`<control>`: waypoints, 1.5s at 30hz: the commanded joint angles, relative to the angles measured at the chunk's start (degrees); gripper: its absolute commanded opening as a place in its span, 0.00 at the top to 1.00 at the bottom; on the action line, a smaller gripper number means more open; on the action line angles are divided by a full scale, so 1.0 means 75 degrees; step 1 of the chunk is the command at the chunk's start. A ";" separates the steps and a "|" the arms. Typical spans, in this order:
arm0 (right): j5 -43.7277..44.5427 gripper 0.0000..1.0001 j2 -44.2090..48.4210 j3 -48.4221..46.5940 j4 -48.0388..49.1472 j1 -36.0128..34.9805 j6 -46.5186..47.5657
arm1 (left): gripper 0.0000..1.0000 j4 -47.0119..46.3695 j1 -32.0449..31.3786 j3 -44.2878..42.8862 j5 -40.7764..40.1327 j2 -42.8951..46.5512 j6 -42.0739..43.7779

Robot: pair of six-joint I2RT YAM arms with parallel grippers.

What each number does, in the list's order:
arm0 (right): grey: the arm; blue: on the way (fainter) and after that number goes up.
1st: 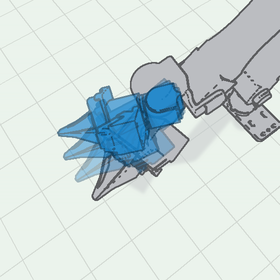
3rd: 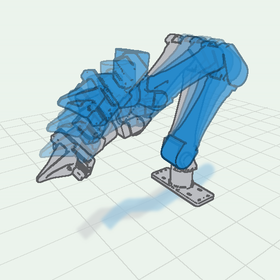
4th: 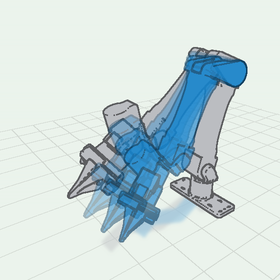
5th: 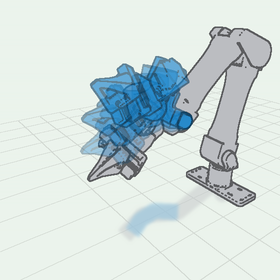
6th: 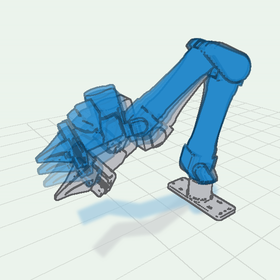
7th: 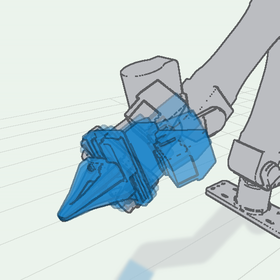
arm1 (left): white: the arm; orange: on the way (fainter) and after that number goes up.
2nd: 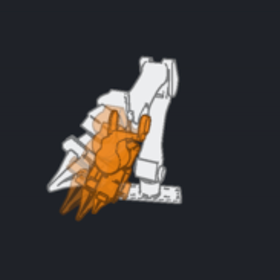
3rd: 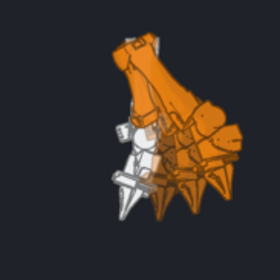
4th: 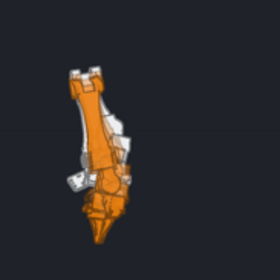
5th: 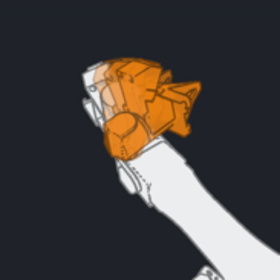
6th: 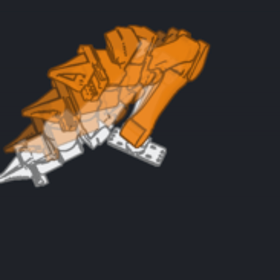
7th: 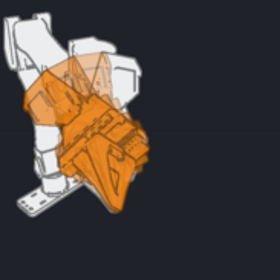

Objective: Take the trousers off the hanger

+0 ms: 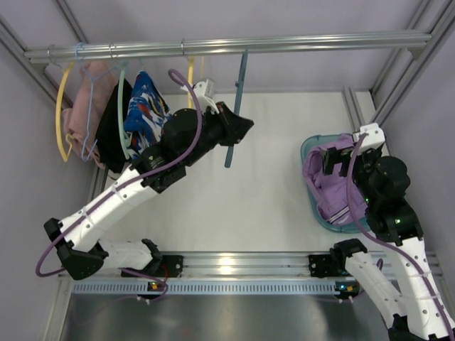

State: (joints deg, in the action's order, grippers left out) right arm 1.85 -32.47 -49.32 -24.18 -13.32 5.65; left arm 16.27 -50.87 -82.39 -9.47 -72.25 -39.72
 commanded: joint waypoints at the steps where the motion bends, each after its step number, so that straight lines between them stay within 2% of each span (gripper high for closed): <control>1: -0.0129 0.01 -0.0100 -0.0338 0.0060 0.0089 -0.0062 | 1.00 -0.0869 0.0021 0.0063 0.0210 0.0445 0.0445; 2: -0.0152 0.01 -0.0112 -0.0350 0.0084 0.0089 -0.0050 | 1.00 -0.0869 0.0033 0.0098 -0.0151 0.0422 0.0457; 5: -0.0199 0.01 -0.0147 -0.0361 0.0154 0.0089 -0.0097 | 1.00 -0.1137 0.0290 0.0402 -0.0085 0.0527 0.0445; 12: -0.0516 0.02 -0.0276 -0.0326 0.0330 0.0089 -0.0214 | 1.00 -0.3338 0.0466 0.1457 -0.0084 0.0610 0.1393; 22: -0.0738 0.02 -0.0195 -0.0245 0.0236 0.0089 -0.0273 | 1.00 -0.5074 0.0935 0.1904 0.0056 -0.0010 0.2179; 34: -0.0785 0.02 -0.0112 -0.0186 0.0154 0.0089 -0.0238 | 1.00 -0.5908 0.1767 0.1248 0.0712 -0.1171 0.1816; 45: -0.0773 0.02 -0.0054 -0.0197 0.0131 0.0077 -0.0249 | 1.00 -0.5522 0.2142 0.0427 0.0748 -0.1968 0.0996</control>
State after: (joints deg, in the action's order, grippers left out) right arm -3.16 -33.76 -49.30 -24.14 -13.32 4.25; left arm -19.66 -36.38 -74.61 -3.36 -86.98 -29.28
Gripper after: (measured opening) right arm 0.985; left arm 0.149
